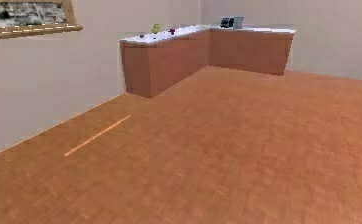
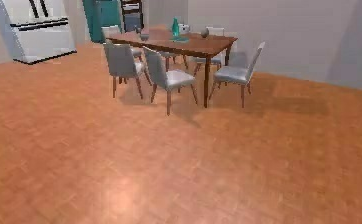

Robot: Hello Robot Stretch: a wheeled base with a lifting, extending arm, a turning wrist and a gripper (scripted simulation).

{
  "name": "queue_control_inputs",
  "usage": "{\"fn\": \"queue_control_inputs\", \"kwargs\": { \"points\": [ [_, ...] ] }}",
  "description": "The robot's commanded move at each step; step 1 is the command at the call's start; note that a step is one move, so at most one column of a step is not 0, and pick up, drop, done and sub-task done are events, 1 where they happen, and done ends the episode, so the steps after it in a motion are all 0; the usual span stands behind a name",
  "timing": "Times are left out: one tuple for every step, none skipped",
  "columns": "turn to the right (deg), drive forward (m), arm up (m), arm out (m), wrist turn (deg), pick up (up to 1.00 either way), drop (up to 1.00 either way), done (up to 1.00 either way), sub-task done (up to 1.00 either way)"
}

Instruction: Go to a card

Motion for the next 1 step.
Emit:
{"fn": "queue_control_inputs", "kwargs": {
  "points": [
    [45.0, 0.00, 0.00, 0.00, 0.0, 0.00, 0.00, 0.00, 0.00]
  ]
}}
